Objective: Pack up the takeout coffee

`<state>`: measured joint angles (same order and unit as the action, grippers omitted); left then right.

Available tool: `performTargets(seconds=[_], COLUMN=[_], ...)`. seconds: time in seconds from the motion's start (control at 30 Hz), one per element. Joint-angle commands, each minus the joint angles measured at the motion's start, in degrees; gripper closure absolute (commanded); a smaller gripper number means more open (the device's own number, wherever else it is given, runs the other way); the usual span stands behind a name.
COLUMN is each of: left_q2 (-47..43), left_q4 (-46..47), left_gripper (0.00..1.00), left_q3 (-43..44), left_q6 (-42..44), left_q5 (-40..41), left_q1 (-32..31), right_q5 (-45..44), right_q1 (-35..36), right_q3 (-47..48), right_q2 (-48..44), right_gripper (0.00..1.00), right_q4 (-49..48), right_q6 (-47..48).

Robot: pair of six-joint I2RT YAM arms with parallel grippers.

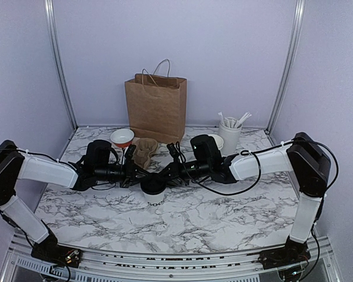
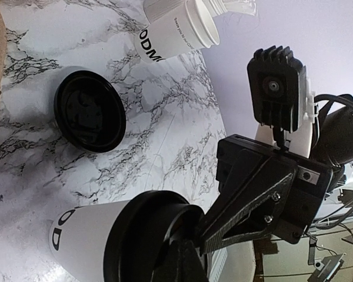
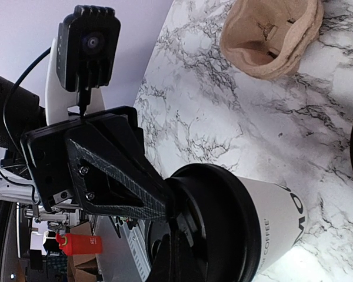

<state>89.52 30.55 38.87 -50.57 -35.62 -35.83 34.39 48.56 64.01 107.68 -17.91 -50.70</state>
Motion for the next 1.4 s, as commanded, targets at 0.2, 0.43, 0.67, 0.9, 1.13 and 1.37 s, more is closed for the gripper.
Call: performTargets(seconds=[0.2,0.43,0.67,0.9,1.13,1.37], left_q2=[-4.11,-9.42,-8.27,-2.39,-8.27,-11.51], left_q4=[-7.97,-8.49,-7.47,-7.08,-11.34,-15.42], left_gripper=[1.0,1.0,1.0,1.0,1.0,1.0], left_q3=[0.46,2.87,0.11,-4.14,-0.99,2.22], left_q6=[1.79,2.57,3.98,1.96,3.44,5.19], left_q5=[1.68,-1.54,-2.43,0.51,1.99,3.7], left_q1=[0.02,-0.8,-2.57,-4.58,-4.48,-4.41], right_q5=[-0.03,-0.02,0.07,0.11,0.07,0.18], right_q1=[0.04,0.01,0.01,0.03,0.05,-0.01], right_q3=[0.46,0.66,0.05,-0.25,-0.39,1.23], right_q2=[1.11,1.38,1.66,1.77,1.53,1.18], right_gripper=[1.0,1.0,1.0,1.0,1.0,1.0], right_q4=[0.99,1.06,0.42,0.49,0.43,0.86], right_q6=[1.06,1.21,0.86,0.82,0.9,1.09])
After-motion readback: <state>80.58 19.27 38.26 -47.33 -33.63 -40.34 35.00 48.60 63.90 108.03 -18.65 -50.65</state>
